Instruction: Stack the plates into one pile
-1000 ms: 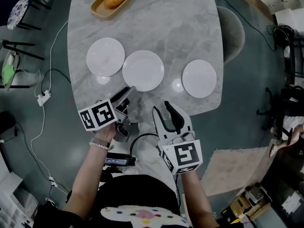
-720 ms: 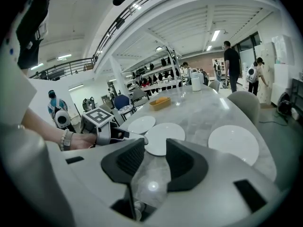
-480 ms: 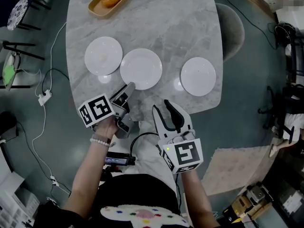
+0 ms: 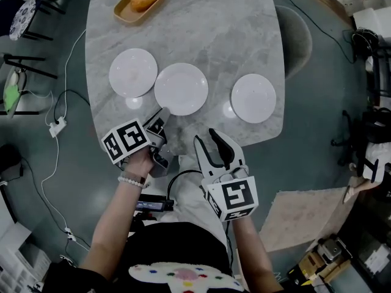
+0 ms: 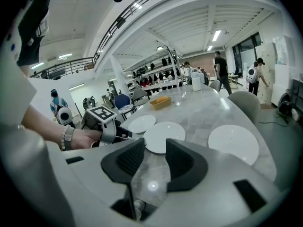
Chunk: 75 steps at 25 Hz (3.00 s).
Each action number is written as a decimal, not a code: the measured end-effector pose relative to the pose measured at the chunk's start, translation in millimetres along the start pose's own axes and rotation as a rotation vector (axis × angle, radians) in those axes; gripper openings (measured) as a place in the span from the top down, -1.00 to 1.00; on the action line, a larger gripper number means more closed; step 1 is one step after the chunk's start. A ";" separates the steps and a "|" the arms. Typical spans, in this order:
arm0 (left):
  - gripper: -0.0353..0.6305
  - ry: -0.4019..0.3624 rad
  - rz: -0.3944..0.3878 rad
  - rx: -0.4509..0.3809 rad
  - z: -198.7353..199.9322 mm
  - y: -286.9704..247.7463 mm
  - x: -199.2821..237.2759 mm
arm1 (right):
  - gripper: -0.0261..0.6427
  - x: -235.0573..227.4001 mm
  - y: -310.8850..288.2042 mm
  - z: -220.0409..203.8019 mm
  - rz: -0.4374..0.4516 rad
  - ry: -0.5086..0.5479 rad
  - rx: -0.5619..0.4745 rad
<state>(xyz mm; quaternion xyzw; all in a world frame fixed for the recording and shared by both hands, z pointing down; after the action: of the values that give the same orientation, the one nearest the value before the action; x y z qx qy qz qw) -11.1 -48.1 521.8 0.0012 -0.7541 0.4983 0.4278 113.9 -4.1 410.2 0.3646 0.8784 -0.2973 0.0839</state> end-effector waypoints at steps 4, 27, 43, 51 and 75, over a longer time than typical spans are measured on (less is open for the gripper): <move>0.75 -0.005 -0.012 -0.007 2.5 3.6 -5.1 | 0.54 3.5 -6.8 -4.8 0.014 -0.023 0.002; 0.78 -0.001 -0.089 0.010 6.7 16.4 -27.2 | 0.45 -16.0 -68.0 -50.4 0.163 -0.728 -0.149; 0.80 0.001 -0.092 0.001 4.9 15.4 -25.7 | 0.48 -35.3 -93.1 -52.3 0.142 -0.973 -0.270; 0.80 -0.009 -0.098 -0.011 5.8 14.5 -23.6 | 0.60 -37.7 -94.5 -51.7 0.125 -0.977 -0.283; 0.77 -0.051 -0.159 -0.063 13.1 22.2 -35.5 | 0.68 -36.1 -88.7 -25.1 0.135 -0.844 -0.298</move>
<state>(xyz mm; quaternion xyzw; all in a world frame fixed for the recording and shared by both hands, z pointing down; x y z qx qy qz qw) -6.5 -61.8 480.4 0.0605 -0.7775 0.4387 0.4465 80.4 -60.2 484.6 0.2518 0.7747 -0.2840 0.5057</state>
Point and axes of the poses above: the fingertips, and each gripper's own axes: y backward along the fingers, x to its left, z out of its top, the point moved 2 cm from there along y, backward along the fingers, and after that the axes turned 13 degrees about z, right-handed, at the moved point
